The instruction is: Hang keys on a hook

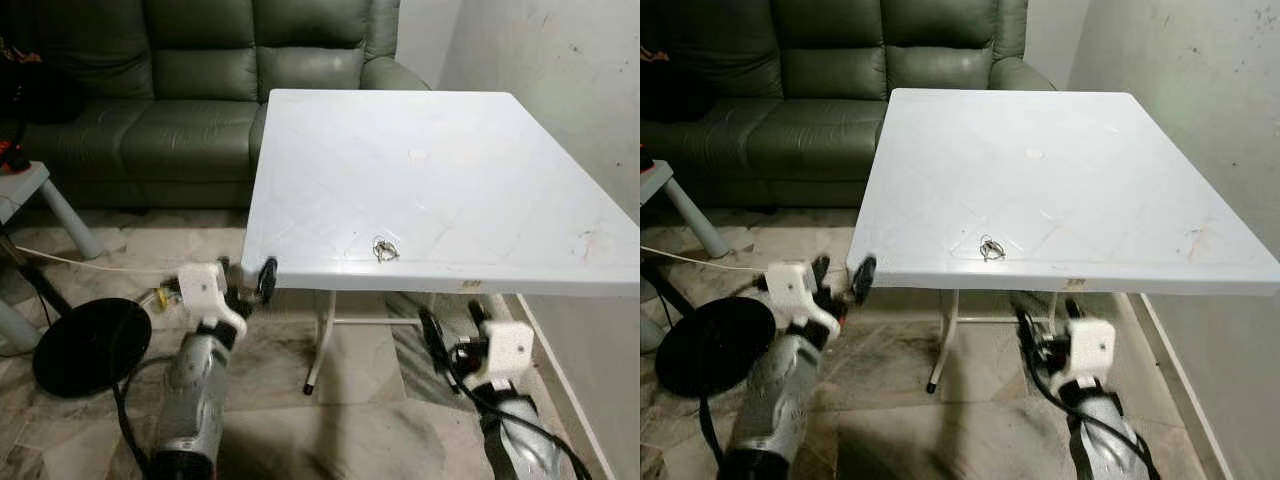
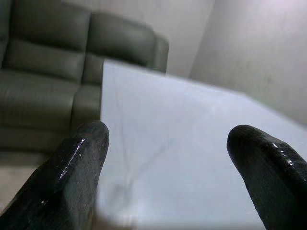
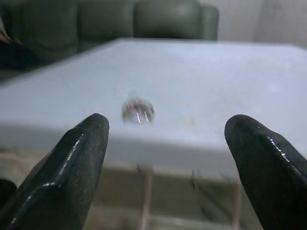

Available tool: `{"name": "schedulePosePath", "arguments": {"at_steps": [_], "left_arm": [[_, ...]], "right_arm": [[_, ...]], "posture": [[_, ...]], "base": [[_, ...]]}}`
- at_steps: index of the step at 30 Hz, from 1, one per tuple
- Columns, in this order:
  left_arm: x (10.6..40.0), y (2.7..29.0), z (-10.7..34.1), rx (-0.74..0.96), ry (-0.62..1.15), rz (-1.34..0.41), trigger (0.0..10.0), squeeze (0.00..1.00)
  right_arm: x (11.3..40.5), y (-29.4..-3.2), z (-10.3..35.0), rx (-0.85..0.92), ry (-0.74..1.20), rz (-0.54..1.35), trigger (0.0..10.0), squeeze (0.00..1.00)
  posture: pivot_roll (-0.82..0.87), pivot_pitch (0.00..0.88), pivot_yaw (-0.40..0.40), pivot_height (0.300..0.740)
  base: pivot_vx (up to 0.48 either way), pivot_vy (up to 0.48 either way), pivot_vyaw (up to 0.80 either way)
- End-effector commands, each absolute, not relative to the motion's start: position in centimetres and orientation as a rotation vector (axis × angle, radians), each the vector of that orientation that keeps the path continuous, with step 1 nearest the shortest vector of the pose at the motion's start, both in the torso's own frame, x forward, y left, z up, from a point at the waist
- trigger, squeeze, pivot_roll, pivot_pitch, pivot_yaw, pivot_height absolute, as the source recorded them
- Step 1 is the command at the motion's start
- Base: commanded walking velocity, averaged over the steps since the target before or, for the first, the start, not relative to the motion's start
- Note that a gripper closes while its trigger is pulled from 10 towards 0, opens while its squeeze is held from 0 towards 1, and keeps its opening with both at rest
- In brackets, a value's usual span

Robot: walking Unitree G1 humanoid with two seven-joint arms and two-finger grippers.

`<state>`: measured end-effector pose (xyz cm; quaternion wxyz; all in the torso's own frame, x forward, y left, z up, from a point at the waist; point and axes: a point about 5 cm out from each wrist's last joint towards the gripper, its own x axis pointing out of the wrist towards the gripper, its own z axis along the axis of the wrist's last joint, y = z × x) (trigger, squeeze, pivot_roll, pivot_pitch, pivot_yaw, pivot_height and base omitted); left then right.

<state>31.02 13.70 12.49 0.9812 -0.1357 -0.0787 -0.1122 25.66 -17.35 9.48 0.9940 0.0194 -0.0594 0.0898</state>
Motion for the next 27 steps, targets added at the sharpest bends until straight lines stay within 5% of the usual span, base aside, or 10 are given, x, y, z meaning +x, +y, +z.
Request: {"name": "schedulePosePath", "arguments": {"at_steps": [1, 11, 12, 13, 27], "left_arm": [[31.3, 13.8, 13.5, -0.324, -0.164, -0.21, 10.0, 0.0], [31.1, 12.7, 13.6, -0.276, -0.105, -0.222, 10.0, 0.0], [31.0, 12.7, 13.6, -0.271, -0.099, -0.228, 10.0, 0.0], [30.9, 12.6, 13.6, -0.262, -0.088, -0.233, 10.0, 0.0], [30.6, 12.9, 13.3, -0.182, -0.002, -0.202, 10.0, 0.0]], "right_arm": [[26.1, -17.0, 11.3, 0.044, -0.173, 0.198, 10.0, 1.0], [26.0, -16.1, 12.4, 0.034, -0.184, 0.203, 10.0, 1.0], [25.9, -16.1, 12.2, 0.046, -0.165, 0.209, 10.0, 0.85], [25.8, -16.1, 12.1, 0.058, -0.151, 0.214, 10.0, 0.0], [26.0, -16.2, 12.6, 0.016, -0.137, 0.22, 10.0, 0.0]], "posture": [[0.0, 0.0, -0.024, 0.74], [0.0, 0.0, -0.023, 0.74], [0.0, 0.0, -0.023, 0.74], [0.01, 0.0, -0.023, 0.74], [0.02, 0.0, -0.035, 0.74]], "base": [[0.0, 0.0, 0.0], [0.0, 0.0, 0.0], [0.0, 0.0, 0.0], [0.0, 0.0, 0.0], [0.0, 0.0, 0.0]]}}
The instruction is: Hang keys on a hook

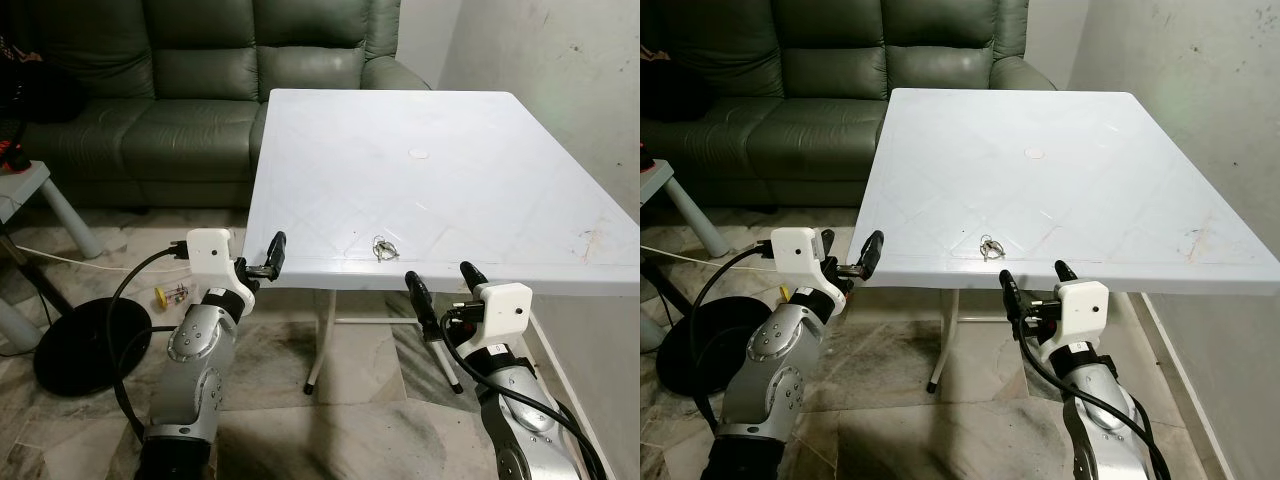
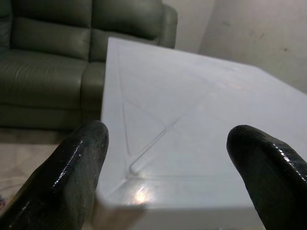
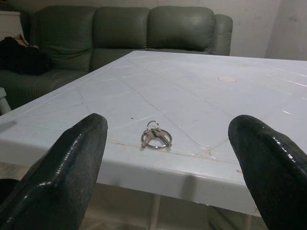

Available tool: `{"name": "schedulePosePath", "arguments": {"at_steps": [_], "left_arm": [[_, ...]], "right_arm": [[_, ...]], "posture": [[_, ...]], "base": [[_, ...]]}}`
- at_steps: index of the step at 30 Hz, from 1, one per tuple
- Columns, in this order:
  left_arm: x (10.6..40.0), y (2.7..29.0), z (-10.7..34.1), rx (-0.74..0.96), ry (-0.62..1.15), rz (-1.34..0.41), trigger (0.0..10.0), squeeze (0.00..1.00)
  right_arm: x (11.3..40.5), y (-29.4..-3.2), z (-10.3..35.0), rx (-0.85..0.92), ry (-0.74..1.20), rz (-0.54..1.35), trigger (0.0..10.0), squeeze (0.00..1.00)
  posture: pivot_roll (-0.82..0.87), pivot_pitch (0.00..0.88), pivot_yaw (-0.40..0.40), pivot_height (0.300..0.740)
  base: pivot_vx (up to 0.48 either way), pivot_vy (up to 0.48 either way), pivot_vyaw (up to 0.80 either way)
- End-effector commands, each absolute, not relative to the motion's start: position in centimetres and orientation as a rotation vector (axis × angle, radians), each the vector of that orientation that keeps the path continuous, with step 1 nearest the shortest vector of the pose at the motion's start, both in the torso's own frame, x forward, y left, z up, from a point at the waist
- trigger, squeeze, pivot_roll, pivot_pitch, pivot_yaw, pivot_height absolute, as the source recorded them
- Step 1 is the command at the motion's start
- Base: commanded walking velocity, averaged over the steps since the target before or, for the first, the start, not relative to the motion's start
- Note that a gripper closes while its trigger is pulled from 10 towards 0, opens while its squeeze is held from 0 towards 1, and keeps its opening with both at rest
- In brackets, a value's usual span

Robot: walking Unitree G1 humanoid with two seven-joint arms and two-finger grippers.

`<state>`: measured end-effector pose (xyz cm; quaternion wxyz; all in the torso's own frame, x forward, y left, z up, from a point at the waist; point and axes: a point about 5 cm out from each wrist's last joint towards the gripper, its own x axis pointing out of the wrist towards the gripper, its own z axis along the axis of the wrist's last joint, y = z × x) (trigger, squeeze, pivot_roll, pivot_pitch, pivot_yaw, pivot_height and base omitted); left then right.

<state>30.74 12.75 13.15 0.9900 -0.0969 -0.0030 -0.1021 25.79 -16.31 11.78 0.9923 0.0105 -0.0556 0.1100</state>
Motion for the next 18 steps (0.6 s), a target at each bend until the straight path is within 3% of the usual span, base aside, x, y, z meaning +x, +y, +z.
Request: {"name": "schedulePosePath", "arguments": {"at_steps": [1, 18], "left_arm": [[30.6, 12.86, 13.32, -0.182, -0.002, -0.202, 10.0, 0.0], [30.69, 12.49, 13.69, -0.195, -0.002, -0.216, 10.0, 0.0]], "right_arm": [[25.96, -16.19, 12.61, 0.016, -0.137, 0.22, 10.0, 0.0], [26.28, -15.85, 13.07, 0.011, -0.151, 0.229, 10.0, 0.0]], "posture": [[0.02, 0.0, -0.035, 0.74], [0.02, 0.0, -0.034, 0.74]], "base": [[0.0, 0.0, 0.0], [0.0, 0.0, 0.0]]}}
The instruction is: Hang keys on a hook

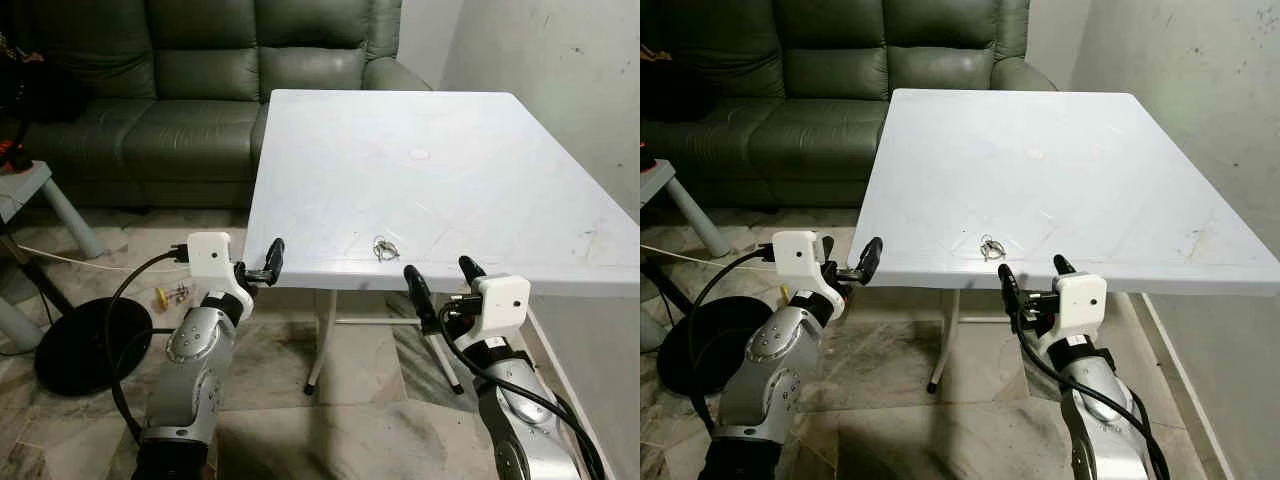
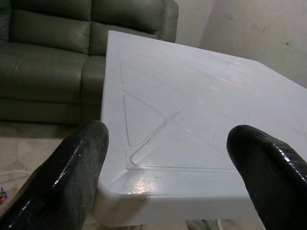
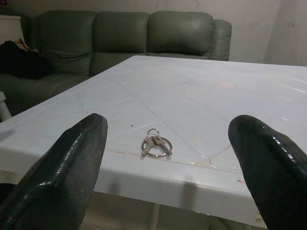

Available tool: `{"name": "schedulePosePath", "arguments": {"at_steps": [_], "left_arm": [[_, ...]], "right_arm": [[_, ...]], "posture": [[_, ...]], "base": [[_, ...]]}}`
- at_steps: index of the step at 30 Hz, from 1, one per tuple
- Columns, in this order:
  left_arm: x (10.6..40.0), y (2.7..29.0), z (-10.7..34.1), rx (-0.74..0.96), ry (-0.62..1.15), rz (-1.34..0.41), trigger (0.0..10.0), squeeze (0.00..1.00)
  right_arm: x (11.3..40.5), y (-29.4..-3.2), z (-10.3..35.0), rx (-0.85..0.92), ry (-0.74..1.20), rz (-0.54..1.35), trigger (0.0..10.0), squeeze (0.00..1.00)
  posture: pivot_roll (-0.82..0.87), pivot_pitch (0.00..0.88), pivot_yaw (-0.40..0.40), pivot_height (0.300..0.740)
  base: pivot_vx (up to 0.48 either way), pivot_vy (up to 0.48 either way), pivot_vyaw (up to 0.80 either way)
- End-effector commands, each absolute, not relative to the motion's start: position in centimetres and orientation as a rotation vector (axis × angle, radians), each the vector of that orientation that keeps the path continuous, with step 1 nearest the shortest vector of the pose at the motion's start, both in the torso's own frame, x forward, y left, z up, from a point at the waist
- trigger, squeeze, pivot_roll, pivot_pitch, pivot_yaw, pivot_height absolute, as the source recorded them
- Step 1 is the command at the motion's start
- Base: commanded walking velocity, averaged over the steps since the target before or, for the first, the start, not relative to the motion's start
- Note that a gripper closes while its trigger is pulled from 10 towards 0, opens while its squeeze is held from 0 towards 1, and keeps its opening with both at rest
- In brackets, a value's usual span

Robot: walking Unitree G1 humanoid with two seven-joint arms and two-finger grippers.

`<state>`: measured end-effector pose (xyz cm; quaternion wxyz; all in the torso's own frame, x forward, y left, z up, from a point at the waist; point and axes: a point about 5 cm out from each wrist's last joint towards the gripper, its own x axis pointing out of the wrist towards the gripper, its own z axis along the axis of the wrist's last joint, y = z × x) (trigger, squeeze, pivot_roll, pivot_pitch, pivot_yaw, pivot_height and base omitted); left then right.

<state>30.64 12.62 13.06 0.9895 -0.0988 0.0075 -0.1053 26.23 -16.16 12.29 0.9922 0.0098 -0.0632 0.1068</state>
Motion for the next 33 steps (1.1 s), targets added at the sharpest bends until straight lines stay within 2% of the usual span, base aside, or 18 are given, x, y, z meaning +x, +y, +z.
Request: {"name": "schedulePosePath", "arguments": {"at_steps": [1, 18, 21, 25, 33], "left_arm": [[30.71, 12.48, 13.72, -0.196, -0.003, -0.218, 10.0, 0.0], [30.86, 12.4, 13.75, -0.205, -0.002, -0.226, 10.0, 0.0], [30.84, 12.36, 13.83, -0.215, -0.012, -0.223, 10.0, 0.0], [30.88, 12.57, 13.93, -0.232, -0.031, -0.16, 10.0, 0.0], [30.69, 12.42, 13.56, -0.22, -0.007, -0.155, 10.0, 0.0]], "right_arm": [[26.3, -15.83, 13.1, 0.011, -0.152, 0.229, 10.0, 0.0], [26.1, -15.62, 13.26, 0.012, -0.157, 0.232, 10.0, 0.0], [26.09, -15.65, 13.26, 0.012, -0.155, 0.233, 10.0, 0.0], [26.02, -15.61, 13.23, 0.01, -0.151, 0.239, 10.0, 0.0], [25.7, -15.56, 12.97, 0.009, -0.139, 0.25, 10.0, 0.0]], "posture": [[0.02, 0.0, -0.034, 0.74], [0.01, 0.003, -0.031, 0.74], [0.01, 0.002, -0.032, 0.74], [0.01, 0.0, -0.035, 0.74], [0.02, 0.0, -0.043, 0.74]], "base": [[0.0, 0.0, 0.0], [0.0, 0.376, 0.0], [0.25, 0.409, 0.0], [0.087, 0.0, 0.0], [0.0, 0.0, 0.0]]}}
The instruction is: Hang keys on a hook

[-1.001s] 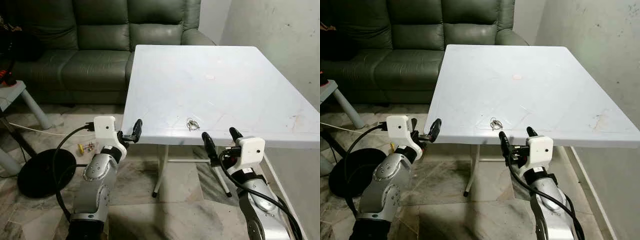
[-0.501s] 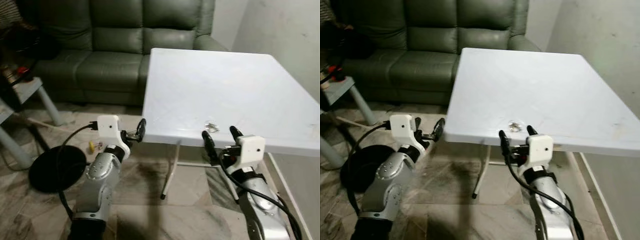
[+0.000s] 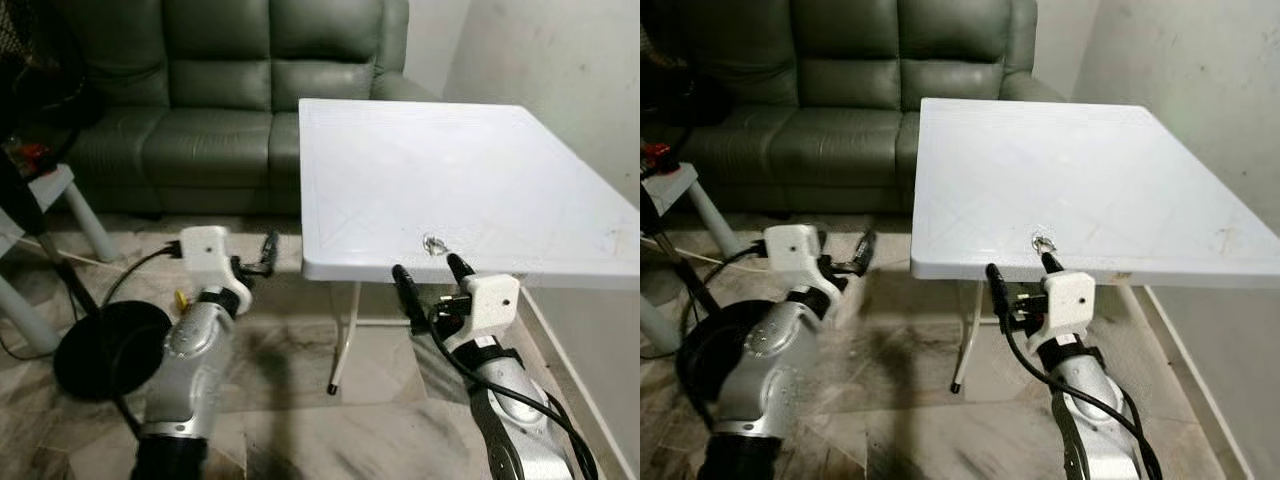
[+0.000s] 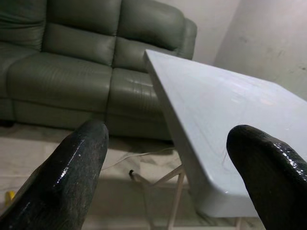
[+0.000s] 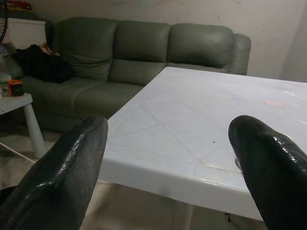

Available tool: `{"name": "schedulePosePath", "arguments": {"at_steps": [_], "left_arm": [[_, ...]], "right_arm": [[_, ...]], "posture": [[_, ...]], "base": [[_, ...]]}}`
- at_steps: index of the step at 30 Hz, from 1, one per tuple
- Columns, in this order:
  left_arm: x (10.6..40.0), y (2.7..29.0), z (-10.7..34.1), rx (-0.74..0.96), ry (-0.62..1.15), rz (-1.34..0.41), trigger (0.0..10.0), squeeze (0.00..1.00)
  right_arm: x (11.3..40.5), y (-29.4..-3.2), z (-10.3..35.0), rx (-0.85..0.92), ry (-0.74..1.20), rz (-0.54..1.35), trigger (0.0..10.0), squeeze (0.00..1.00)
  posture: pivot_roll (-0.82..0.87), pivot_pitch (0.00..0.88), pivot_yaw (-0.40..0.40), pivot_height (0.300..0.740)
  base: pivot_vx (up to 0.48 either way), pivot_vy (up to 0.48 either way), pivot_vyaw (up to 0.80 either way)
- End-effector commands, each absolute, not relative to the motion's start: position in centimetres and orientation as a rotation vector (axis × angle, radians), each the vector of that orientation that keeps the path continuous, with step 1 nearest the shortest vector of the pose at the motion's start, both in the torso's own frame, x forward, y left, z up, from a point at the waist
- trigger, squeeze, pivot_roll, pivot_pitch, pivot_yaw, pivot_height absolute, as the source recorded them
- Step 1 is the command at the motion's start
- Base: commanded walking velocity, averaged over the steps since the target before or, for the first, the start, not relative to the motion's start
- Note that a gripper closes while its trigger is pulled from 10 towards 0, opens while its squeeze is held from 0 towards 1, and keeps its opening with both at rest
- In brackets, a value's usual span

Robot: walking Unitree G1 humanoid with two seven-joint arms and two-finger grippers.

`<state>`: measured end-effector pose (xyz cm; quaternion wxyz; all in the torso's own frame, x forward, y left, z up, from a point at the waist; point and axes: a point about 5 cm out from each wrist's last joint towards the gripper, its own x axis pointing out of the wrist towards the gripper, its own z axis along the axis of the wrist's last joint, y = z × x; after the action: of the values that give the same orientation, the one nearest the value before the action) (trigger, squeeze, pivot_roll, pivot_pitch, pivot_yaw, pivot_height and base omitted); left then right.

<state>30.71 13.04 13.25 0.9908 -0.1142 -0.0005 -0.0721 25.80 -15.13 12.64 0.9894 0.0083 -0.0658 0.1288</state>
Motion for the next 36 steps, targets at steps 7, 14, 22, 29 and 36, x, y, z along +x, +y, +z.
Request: {"name": "schedulePosePath", "arguments": {"at_steps": [7, 14, 22, 29, 36], "left_arm": [[30.51, 12.25, 13.24, -0.249, 0.013, -0.194, 10.0, 0.0], [30.35, 12.17, 13.27, -0.244, 0.011, -0.205, 10.0, 0.0], [30.21, 12.03, 13.23, -0.24, 0.014, -0.217, 10.0, 0.0], [30.15, 11.95, 13.26, -0.244, 0.016, -0.22, 10.0, 0.0], [30.07, 11.93, 13.21, -0.245, 0.021, -0.217, 10.0, 0.0]], "right_arm": [[25.52, -15.58, 12.91, 0.008, -0.135, 0.252, 10.0, 0.0], [25.43, -15.51, 12.92, 0.01, -0.135, 0.257, 10.0, 0.0], [25.34, -15.41, 12.85, 0.011, -0.132, 0.26, 10.0, 0.0], [25.31, -15.39, 12.84, 0.012, -0.13, 0.262, 10.0, 0.0], [25.29, -15.38, 12.76, 0.011, -0.126, 0.266, 10.0, 0.0]], "posture": [[0.02, 0.0, -0.045, 0.74], [0.02, 0.0, -0.044, 0.74], [0.02, 0.0, -0.043, 0.74], [0.02, 0.0, -0.044, 0.74], [0.02, 0.0, -0.046, 0.74]], "base": [[0.0, 0.0, 0.0], [0.273, 0.0, 0.0], [0.345, 0.0, 0.0], [0.332, 0.0, 0.0], [0.327, 0.0, 0.0]]}}
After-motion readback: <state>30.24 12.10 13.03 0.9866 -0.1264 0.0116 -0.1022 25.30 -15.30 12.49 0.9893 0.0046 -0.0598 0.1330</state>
